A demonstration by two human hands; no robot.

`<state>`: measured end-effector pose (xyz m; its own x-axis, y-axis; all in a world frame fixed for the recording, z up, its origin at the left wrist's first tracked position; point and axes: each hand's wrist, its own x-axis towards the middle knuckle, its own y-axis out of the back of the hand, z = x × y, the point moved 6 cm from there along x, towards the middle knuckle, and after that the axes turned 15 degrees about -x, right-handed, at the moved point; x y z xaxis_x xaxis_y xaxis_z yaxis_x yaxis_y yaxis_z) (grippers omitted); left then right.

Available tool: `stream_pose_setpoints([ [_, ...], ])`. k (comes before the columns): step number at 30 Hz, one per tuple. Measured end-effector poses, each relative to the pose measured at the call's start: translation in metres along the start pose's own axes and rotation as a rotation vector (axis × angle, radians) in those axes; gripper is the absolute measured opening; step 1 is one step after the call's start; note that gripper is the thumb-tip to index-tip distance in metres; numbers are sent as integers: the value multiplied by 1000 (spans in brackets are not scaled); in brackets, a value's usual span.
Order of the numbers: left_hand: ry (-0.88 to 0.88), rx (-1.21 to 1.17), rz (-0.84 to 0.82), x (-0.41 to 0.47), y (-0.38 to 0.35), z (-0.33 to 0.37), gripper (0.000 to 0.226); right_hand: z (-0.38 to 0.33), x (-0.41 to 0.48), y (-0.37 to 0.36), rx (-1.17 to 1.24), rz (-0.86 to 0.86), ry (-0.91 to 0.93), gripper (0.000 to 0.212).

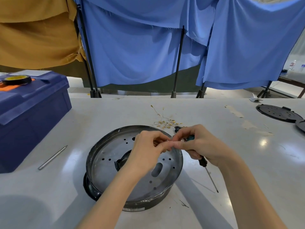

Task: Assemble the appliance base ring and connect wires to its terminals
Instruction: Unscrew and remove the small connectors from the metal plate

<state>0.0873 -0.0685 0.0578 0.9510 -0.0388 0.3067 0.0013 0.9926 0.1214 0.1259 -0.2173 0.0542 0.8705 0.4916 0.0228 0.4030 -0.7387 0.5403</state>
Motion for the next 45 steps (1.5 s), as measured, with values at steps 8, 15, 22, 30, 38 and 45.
stream_pose_setpoints([
  [8, 135, 215, -157, -5, -6, -22, 16, 35, 12, -8, -184, 184, -187, 28],
  [15, 109, 354, -229, -10, -17, -22, 22, 45, 15, -14, -156, 199, -214, 17],
  [22, -143, 712, -336, -13, -35, -7, 18, 43, 13, -18, -127, 180, -211, 13],
  [30, -285, 875, -378, -14, -42, -5, 16, 41, 12, -19, -103, 163, -224, 9],
  [38, -451, 1027, -472, -21, -60, 11, 27, 42, 11, -20, -87, 164, -243, 8],
  [45, 55, 423, -306, -10, -23, -18, 35, 41, 9, -21, -42, 142, -232, 12],
])
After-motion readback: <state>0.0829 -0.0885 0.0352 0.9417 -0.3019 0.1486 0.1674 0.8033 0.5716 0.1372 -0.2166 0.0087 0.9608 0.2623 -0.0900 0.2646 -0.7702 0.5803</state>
